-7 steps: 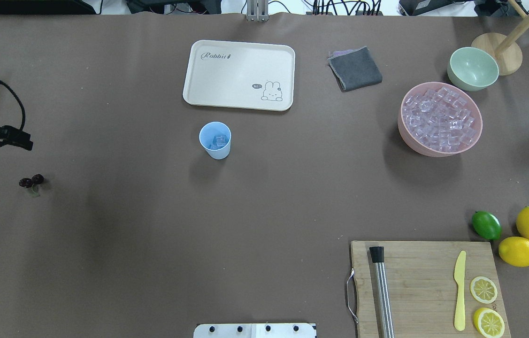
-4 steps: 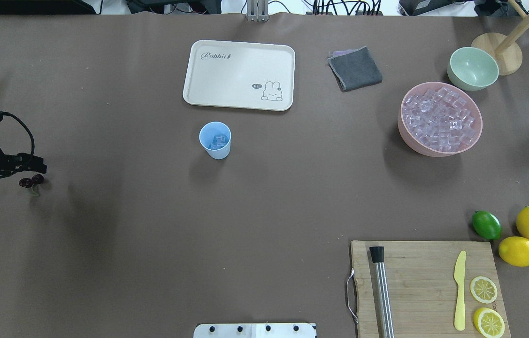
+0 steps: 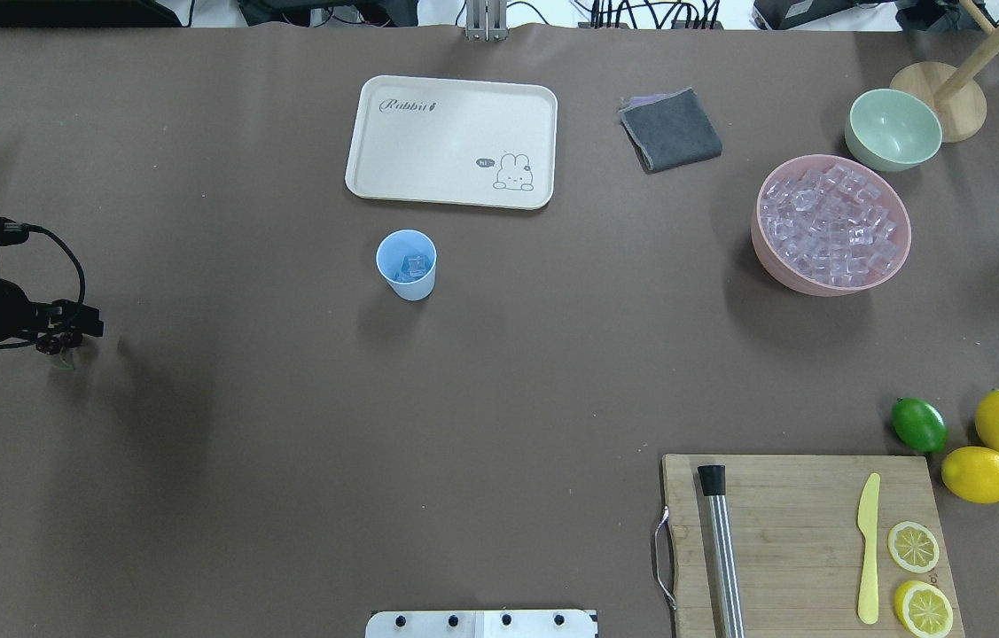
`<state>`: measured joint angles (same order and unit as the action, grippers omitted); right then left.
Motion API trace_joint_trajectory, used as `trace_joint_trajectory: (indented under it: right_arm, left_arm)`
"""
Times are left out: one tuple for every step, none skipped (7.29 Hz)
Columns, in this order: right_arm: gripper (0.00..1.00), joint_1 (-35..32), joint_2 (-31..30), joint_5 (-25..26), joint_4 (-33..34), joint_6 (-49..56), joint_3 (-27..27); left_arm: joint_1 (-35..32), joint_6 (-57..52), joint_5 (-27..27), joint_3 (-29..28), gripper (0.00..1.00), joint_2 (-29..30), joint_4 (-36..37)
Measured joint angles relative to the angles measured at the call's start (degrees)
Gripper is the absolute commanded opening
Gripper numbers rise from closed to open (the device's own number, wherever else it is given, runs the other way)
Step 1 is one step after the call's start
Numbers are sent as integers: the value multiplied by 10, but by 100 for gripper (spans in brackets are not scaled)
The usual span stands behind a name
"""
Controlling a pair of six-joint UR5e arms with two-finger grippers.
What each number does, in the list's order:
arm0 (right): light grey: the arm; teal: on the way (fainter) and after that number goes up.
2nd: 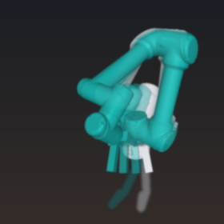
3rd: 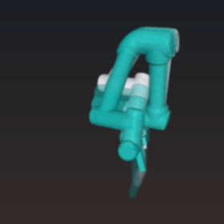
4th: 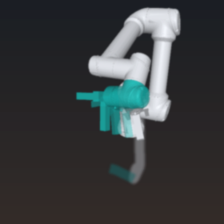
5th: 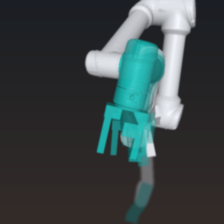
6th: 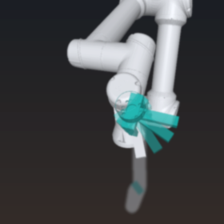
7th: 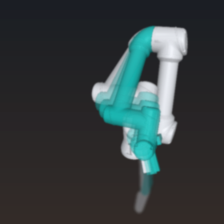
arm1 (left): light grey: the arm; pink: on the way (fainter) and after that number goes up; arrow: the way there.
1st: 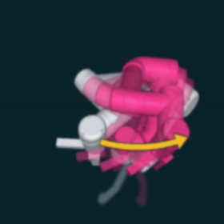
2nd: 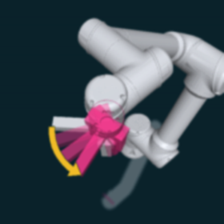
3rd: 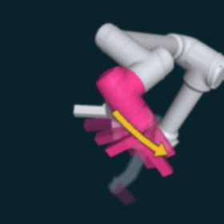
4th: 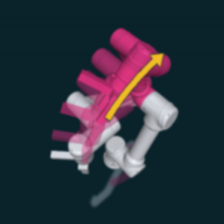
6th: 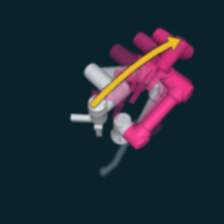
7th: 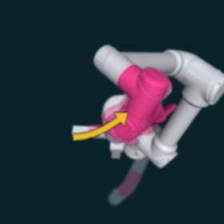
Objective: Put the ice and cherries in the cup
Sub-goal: 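Close the left gripper on the cherries and lift them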
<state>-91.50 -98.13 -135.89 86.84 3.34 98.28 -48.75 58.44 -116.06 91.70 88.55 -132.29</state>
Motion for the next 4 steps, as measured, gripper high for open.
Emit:
trace_joint_trajectory:
  right_arm:
    - [100, 0, -1, 0, 0, 0, 0]
    - [100, 0, -3, 0, 0, 0, 0]
    - [100, 0, -2, 0, 0, 0, -1]
    - [99, 0, -1, 0, 0, 1, -1]
  left_arm:
    - [3, 0, 7, -1, 59, -1, -1]
    - [4, 0, 9, 0, 38, -3, -1]
    - [5, 0, 10, 2, 34, -5, -1]
    - [5, 0, 11, 3, 33, -6, -1]
